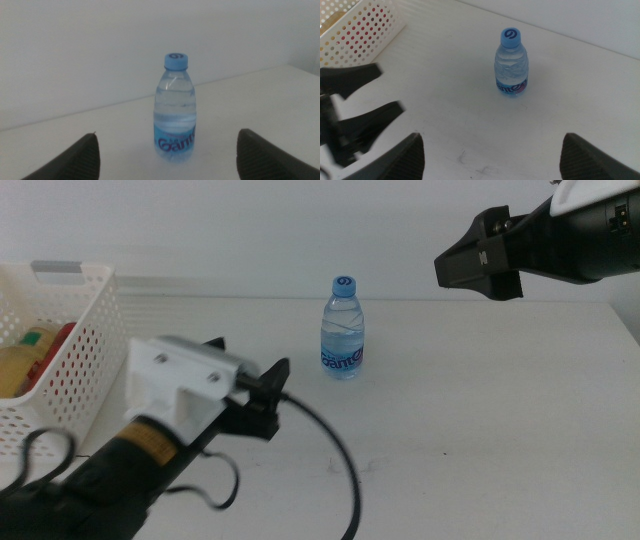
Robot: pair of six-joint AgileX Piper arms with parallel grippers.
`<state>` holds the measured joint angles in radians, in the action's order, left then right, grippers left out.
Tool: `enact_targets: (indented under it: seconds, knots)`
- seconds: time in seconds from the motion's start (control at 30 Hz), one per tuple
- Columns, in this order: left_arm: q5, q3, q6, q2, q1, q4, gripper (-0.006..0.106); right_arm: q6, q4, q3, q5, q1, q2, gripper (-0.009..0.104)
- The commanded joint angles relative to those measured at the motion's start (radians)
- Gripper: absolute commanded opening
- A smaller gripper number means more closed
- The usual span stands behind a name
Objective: Use arms to grab the bottles and put them into the dustbin to the left of the table.
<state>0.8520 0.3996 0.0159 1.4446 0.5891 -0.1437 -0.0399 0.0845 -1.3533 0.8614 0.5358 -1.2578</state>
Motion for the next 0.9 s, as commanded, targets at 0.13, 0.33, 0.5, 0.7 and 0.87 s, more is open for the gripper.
enact_targets:
  seconds: [0.13, 0.33, 0.5, 0.7, 0.87]
  knots:
    - [-0.016, 0.183, -0.016, 0.192, 0.0, -0.003, 0.094, 0.007, -0.003, -0.003, -0.001, 0.002, 0.006, 0.093]
    - [-0.003, 0.395, -0.016, 0.443, 0.0, 0.007, 0.094, 0.007, -0.003, -0.003, -0.001, 0.002, 0.006, 0.093]
    - [0.03, 0.585, -0.016, 0.622, 0.0, -0.003, 0.094, 0.007, -0.003, -0.003, -0.001, 0.002, 0.006, 0.093]
    - [0.023, 0.727, 0.007, 0.752, 0.0, -0.003, 0.094, 0.007, -0.003, -0.003, -0.001, 0.002, 0.006, 0.093]
    - [-0.005, 0.811, 0.11, 0.83, 0.0, -0.065, 0.094, 0.007, -0.003, -0.003, -0.001, 0.002, 0.006, 0.093]
